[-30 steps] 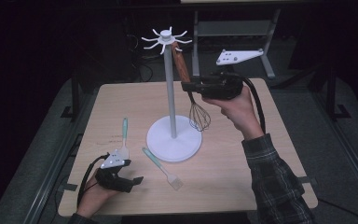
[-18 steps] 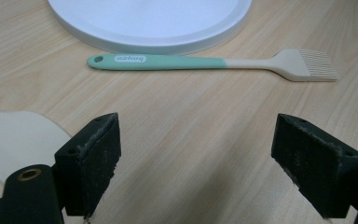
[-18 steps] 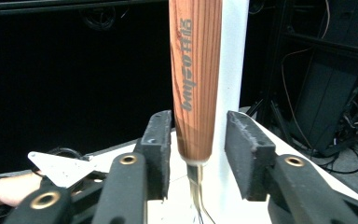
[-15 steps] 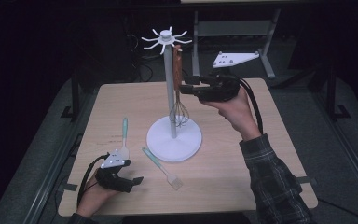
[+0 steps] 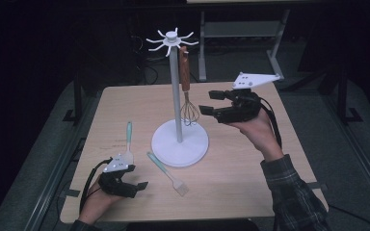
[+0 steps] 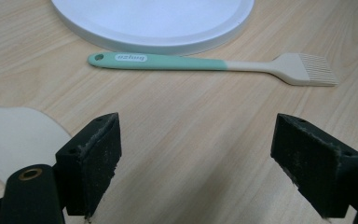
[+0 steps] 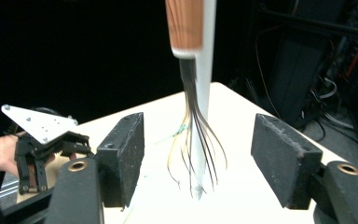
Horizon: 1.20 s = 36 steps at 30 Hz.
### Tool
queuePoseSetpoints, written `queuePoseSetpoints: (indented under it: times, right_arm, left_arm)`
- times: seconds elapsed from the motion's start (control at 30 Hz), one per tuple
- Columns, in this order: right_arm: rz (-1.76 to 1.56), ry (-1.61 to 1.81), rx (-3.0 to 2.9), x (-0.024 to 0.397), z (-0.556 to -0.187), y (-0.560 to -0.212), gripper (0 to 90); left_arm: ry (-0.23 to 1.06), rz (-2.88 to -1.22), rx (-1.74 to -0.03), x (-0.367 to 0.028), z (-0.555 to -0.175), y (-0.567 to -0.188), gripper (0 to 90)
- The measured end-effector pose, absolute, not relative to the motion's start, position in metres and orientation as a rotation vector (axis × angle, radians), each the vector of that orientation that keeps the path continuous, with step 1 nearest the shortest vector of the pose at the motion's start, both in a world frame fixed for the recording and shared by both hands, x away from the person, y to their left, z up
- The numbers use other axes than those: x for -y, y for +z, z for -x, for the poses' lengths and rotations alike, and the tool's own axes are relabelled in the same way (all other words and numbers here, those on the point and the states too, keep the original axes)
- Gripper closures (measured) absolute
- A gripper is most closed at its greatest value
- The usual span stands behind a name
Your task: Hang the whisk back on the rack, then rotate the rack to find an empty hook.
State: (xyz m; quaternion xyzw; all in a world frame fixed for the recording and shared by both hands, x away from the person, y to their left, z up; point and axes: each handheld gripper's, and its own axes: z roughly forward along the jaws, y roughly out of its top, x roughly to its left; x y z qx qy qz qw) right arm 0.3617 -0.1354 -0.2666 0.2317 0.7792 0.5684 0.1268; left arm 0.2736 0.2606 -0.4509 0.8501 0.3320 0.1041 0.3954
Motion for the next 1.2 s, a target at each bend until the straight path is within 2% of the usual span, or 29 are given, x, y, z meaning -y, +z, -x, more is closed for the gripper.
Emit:
queuePoseSetpoints:
  times: [0.37,0.5,0.73,1.0,1.1,1.2]
  right_arm:
    - [-0.789,1.571,-2.258,0.172,-0.335,-0.301,28.8]
    - [-0.826,1.505,-2.286,0.181,-0.327,-0.318,24.4]
    - [-0.895,1.451,-2.31,0.197,-0.32,-0.343,22.0]
    - [-1.009,1.374,-2.296,0.213,-0.306,-0.381,20.4]
    - [-1.044,1.34,-2.3,0.216,-0.301,-0.392,17.8]
    - [-1.063,1.323,-2.278,0.218,-0.295,-0.401,16.3]
  left_arm:
    - [0.277,-2.161,-0.832,-0.258,-0.272,-0.446,15.7]
    - [0.282,-2.144,-0.836,-0.255,-0.272,-0.439,19.4]
    - [0.257,-2.16,-0.823,-0.251,-0.275,-0.422,27.2]
    - [0.226,-2.105,-0.825,-0.248,-0.275,-0.399,45.3]
    - [0.228,-2.098,-0.828,-0.248,-0.277,-0.387,54.1]
    - [0.229,-2.099,-0.857,-0.246,-0.281,-0.373,67.7]
